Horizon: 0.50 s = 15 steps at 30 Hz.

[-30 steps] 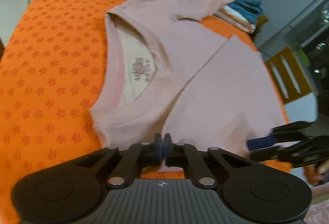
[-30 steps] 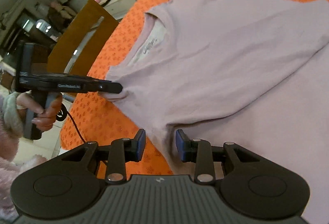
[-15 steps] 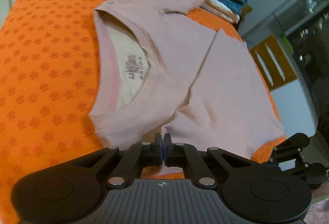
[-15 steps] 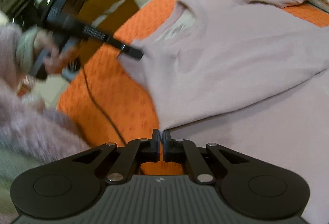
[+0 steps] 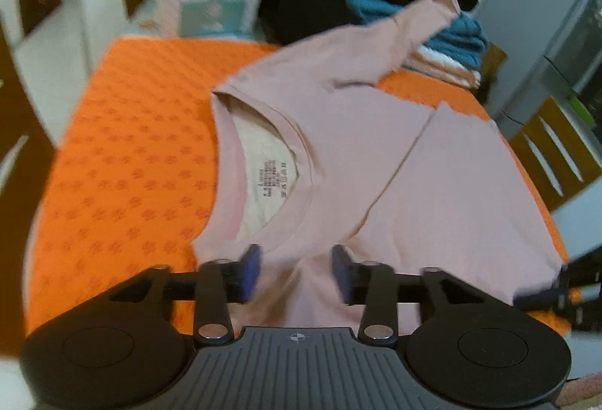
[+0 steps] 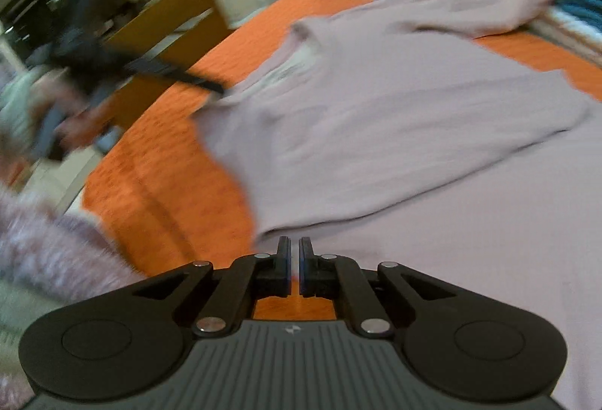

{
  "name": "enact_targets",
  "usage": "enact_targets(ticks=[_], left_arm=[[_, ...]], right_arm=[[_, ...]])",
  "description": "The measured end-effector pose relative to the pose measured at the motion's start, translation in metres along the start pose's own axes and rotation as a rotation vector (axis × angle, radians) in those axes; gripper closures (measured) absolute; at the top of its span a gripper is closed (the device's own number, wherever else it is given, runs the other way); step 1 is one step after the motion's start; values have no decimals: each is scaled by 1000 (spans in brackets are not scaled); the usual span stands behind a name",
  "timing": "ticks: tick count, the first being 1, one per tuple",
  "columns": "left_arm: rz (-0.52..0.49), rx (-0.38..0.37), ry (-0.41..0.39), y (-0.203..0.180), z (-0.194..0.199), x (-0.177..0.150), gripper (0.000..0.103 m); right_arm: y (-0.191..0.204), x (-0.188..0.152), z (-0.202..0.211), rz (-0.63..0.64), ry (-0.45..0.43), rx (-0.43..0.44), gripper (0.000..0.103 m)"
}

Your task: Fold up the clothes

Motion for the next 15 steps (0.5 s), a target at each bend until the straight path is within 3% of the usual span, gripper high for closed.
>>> enact_targets(ticks=[1,3,9,15], left_arm=[[23,12,-18,-3,8,-4,40],[83,11,-34,-12,20,-14,36],[147,16,-14,-55,32,-57,34],[145,56,18,-96,30,-85,34]], right_arm=[[-12,5,6,-18,-16,-29,90],[-42,16,18,-74,-55,-76,77],[-133,45,47,-237,-174,-161,77],[-204,66,62,-346,-221,-183,77]])
Point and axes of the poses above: each gripper's, at about its wrist camera, not at the fingertips, and z roughly against the way its jaws point, y to its left, x to its top, the point moved 7 cm from there along -z, roughly the way its jaws point, and after that the axes turned 7 degrees about x, right-handed, at the moved point
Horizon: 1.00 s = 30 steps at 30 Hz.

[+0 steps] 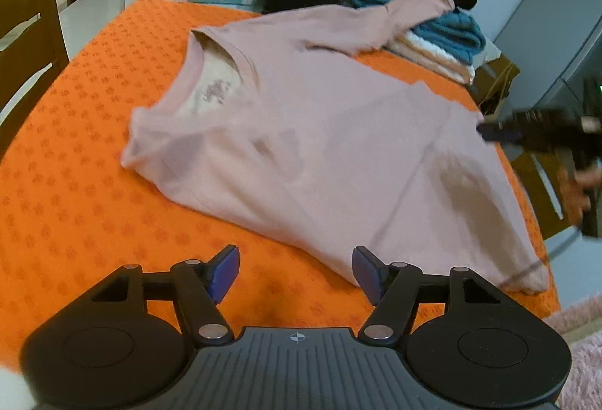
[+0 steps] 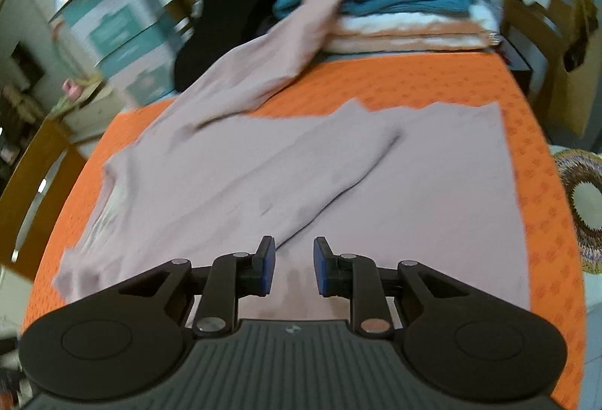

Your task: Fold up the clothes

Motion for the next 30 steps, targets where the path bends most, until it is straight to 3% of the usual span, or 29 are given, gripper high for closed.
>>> enact_targets(ticks=[6,15,18,19,20,22,30], left_arm=[[-17,35,21,-23,-14,-13,34],[-18,96,75,-26,-34,-11,37],[-21,97,102,-27,-38,-14,47],[-25,91,107,-27,-39,-15,58],[-35,75,105,-29,-39,-15,84],[-50,43,103,-34,-38,-16,98],[-87,18,101,-36,-34,-16,99]], right_arm=[[-46,41,-25,-73,-34,-23,75],[-85,81,-74,-138,-38,-80,74],[-96,85,-93,-144,-5,-117,75],[-98,85,-98,-145,2,-120,75],[-99,85,-101,-141,2,-119,76],[-96,87,-102,-120,-9,-119,99],[-75,89,-35,-80,-130,-81,99]])
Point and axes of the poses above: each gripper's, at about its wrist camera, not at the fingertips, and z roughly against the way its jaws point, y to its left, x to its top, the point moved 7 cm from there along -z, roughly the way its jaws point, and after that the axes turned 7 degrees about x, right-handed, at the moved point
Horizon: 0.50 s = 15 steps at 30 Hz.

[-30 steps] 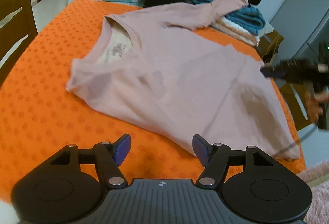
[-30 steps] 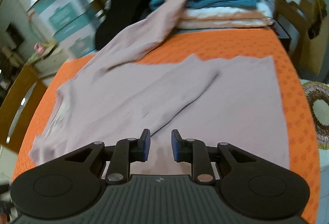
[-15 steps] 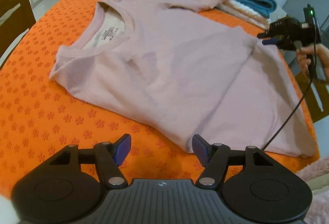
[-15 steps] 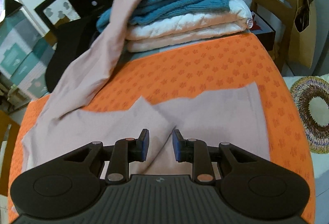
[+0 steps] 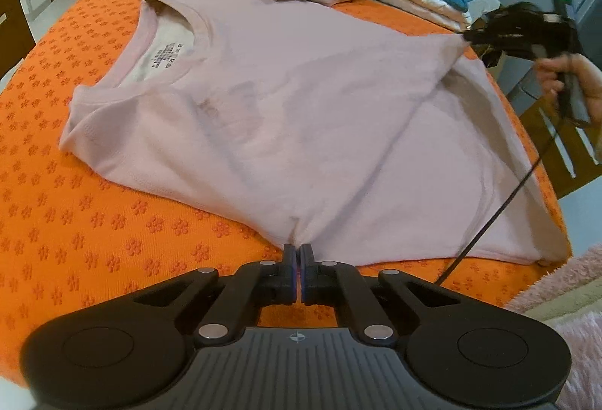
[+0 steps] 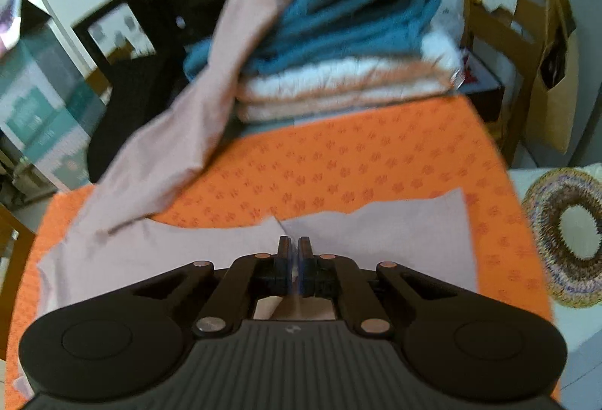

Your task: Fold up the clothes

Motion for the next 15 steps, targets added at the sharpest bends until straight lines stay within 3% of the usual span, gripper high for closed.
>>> enact_targets(ticks=[8,15], left_arm=[[-84,-24,-17,-5,6,1,100],[-155,-47,-13,-5,10,-1,100]], right_arm=[[-2,-22,99,-6,-70,-38,99],[-16,-61,155,-59,-86,-114,99]])
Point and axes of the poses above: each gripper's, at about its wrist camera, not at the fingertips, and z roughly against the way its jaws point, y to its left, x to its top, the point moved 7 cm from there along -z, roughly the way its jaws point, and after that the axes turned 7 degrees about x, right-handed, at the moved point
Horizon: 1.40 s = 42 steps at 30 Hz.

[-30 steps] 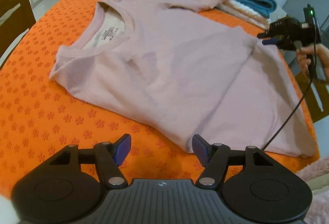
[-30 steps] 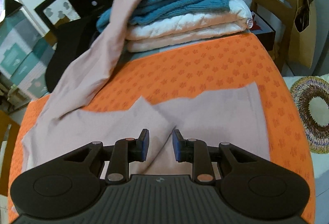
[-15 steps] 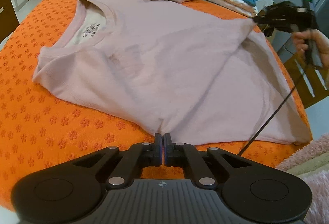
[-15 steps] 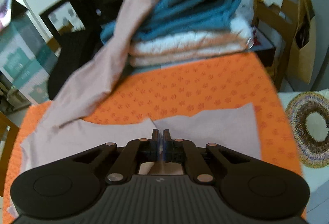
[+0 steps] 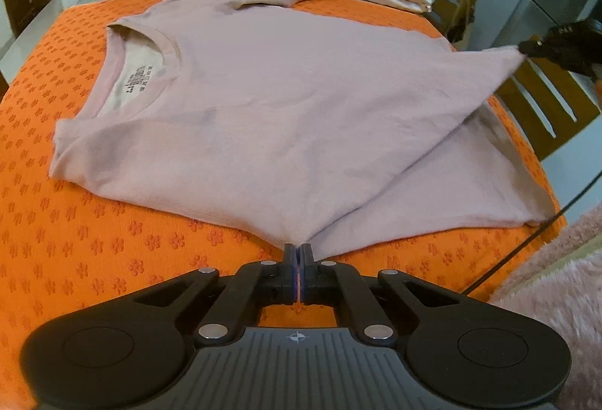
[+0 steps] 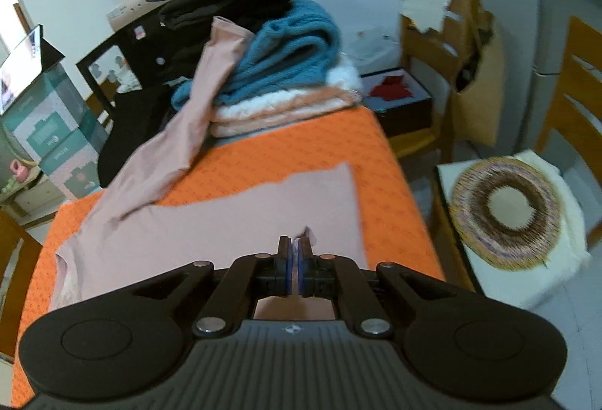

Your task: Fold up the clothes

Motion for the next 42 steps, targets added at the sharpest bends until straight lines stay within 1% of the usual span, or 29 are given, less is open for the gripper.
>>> enact_targets(ticks=[7,10,12,14,17,20,24,26,28,29,30,32,35,37,39,41,42], left_arm=[[-43,-35,10,-1,2,-3,100],[-45,-43,3,-1,4,-3,100],[-41,-36,-18,0,8,-2,100],[-16,-32,-40,2,13,0,100],[27,-26,-53,6,16,-1,100],[93,-48,-47,11,15,-5,100],[186,-85,-35,20,11,-14,100],[213,-96,-37,23,11,-15,100],[208,-98,-43,22,13,-14,100],[203,-99,-46,20,13,-13,100],[202,-101,-44,20,14,-13,100],[203,-103,-38,19,13,-13,100],[202,-99,-25,20,11,-16,101],[192,-95,-6,20,9,-18,101],[161,-85,-1,18,9,-20,101],[125,-73,-2,15,10,-20,100],[104,-62,-5,12,11,-19,100]], right_arm=[[-18,-47,37,-60,20,-63,99],[-24,-65,46,-82,32,-87,99],[-26,-74,51,-98,36,-95,99],[-25,-77,61,-103,29,-98,99],[-23,-77,78,-94,7,-106,99],[-24,-78,92,-88,1,-121,99],[-38,-105,89,-92,66,-153,99],[-46,-121,86,-97,96,-163,99],[-47,-127,89,-94,101,-166,99],[-45,-126,93,-89,91,-163,99],[-43,-124,98,-80,80,-164,102],[-42,-122,104,-48,71,-179,102],[-50,-130,101,-40,98,-189,102],[-58,-140,94,-67,126,-182,102],[-65,-150,88,-102,148,-170,100],[-72,-156,82,-171,144,-154,98],[-75,-158,78,-206,143,-145,93]])
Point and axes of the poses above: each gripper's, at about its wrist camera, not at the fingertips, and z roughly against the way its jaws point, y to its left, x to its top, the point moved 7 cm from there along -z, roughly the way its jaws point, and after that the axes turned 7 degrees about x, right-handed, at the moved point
